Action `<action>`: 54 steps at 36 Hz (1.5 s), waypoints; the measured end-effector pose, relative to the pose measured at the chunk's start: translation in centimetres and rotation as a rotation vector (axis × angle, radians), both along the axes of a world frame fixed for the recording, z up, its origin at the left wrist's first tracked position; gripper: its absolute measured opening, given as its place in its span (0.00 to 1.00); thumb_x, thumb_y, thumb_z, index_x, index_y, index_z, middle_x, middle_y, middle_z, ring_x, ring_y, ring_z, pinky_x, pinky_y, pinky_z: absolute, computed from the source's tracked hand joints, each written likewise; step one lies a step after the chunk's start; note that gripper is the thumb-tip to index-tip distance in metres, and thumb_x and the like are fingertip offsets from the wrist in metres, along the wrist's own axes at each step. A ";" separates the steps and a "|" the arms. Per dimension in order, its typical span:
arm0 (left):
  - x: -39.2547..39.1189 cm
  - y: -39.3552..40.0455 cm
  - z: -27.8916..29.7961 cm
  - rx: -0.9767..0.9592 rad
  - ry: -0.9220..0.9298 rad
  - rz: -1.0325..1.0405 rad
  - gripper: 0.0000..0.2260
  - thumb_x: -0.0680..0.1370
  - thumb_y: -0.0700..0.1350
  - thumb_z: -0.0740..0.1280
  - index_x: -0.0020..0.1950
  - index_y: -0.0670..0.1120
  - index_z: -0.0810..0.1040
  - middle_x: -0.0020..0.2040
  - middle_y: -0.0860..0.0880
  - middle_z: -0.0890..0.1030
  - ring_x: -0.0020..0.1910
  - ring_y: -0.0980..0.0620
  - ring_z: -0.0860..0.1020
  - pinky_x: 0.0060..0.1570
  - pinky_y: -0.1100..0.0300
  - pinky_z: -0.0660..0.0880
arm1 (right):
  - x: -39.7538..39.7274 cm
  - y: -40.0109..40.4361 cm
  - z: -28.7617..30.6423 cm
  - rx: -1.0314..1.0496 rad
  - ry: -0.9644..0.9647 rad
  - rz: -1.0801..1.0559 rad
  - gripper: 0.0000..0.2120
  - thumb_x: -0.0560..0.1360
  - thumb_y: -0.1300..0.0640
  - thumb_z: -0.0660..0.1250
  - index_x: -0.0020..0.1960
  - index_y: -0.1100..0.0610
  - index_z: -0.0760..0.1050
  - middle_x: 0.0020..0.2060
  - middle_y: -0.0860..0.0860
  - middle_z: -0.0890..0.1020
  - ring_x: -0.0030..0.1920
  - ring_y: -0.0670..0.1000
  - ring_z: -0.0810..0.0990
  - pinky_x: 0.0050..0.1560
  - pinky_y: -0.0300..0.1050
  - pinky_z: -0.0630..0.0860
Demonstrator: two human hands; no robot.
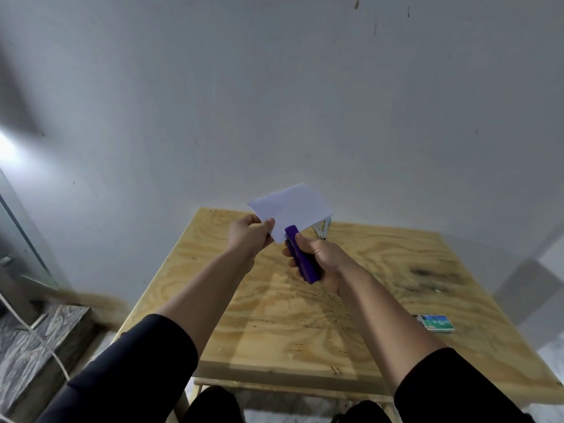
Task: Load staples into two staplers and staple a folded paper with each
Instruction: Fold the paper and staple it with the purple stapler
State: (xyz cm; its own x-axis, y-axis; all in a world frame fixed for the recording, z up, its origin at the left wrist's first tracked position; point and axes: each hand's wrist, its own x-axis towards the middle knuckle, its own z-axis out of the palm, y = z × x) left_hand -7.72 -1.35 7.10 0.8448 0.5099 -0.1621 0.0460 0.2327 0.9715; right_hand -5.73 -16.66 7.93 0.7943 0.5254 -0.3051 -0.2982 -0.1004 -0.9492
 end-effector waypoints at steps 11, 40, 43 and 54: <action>-0.3 0.5 0.0 -0.013 0.002 -0.014 0.02 0.76 0.39 0.67 0.44 0.42 0.76 0.42 0.45 0.83 0.37 0.52 0.83 0.35 0.64 0.80 | -1.0 1.7 -0.4 -0.036 -0.120 -0.177 0.06 0.75 0.56 0.66 0.47 0.58 0.79 0.34 0.51 0.81 0.29 0.47 0.75 0.28 0.39 0.67; -1.0 -0.1 0.7 0.186 0.003 -0.111 0.02 0.77 0.40 0.66 0.46 0.47 0.74 0.40 0.46 0.82 0.32 0.55 0.83 0.39 0.60 0.81 | -0.1 3.1 -0.5 -0.306 -0.312 -0.223 0.36 0.77 0.36 0.39 0.34 0.60 0.73 0.28 0.53 0.77 0.29 0.53 0.73 0.38 0.47 0.70; -1.1 -0.6 0.8 0.209 0.004 -0.111 0.02 0.77 0.40 0.66 0.45 0.47 0.74 0.38 0.45 0.82 0.31 0.55 0.83 0.37 0.61 0.80 | -0.1 3.1 -0.7 -0.402 -0.374 -0.235 0.25 0.79 0.41 0.39 0.46 0.55 0.69 0.35 0.56 0.79 0.36 0.56 0.77 0.44 0.50 0.74; -1.2 -1.3 1.3 0.072 -0.054 -0.143 0.09 0.77 0.39 0.66 0.57 0.44 0.73 0.45 0.45 0.83 0.36 0.54 0.84 0.35 0.63 0.80 | 0.1 2.7 -0.8 -0.590 -0.781 -0.455 0.29 0.81 0.49 0.41 0.28 0.56 0.68 0.26 0.50 0.72 0.35 0.57 0.74 0.40 0.47 0.69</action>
